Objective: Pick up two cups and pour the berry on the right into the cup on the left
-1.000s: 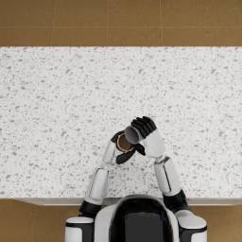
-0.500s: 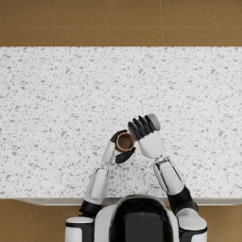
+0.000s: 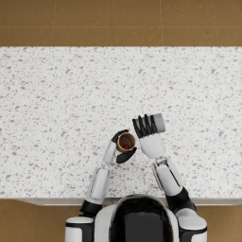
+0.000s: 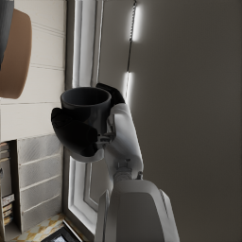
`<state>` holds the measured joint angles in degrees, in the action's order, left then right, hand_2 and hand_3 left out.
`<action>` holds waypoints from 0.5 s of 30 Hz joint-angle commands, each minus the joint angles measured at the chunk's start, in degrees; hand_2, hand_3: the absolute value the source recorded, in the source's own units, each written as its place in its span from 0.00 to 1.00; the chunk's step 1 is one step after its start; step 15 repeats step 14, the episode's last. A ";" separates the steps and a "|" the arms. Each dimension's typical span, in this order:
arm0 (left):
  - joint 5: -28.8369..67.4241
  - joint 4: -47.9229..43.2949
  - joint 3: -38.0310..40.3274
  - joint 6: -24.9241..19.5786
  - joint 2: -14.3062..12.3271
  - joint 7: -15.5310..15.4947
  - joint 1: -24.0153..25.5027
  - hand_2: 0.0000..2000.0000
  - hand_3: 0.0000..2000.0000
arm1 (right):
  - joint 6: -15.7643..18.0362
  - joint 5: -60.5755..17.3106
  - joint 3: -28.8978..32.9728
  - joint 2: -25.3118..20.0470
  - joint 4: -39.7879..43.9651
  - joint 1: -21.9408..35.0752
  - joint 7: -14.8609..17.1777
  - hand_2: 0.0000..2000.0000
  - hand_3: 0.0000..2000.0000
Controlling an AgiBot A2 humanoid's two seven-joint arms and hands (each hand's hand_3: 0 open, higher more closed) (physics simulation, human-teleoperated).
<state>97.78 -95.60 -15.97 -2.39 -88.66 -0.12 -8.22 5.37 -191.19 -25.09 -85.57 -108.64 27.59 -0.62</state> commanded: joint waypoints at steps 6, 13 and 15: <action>0.00 -0.44 0.35 0.00 0.10 0.02 0.35 1.00 0.64 | 0.17 -1.04 -0.13 -0.22 -0.30 -0.33 -0.05 1.00 0.64; 0.00 -0.50 0.40 0.01 0.11 0.04 0.40 1.00 0.64 | 0.19 -1.18 -0.15 -0.24 -0.34 -0.38 -0.06 1.00 0.64; 0.00 -0.50 0.40 0.01 0.11 0.04 0.40 1.00 0.64 | 0.19 -1.19 -0.15 -0.24 -0.34 -0.38 -0.06 1.00 0.64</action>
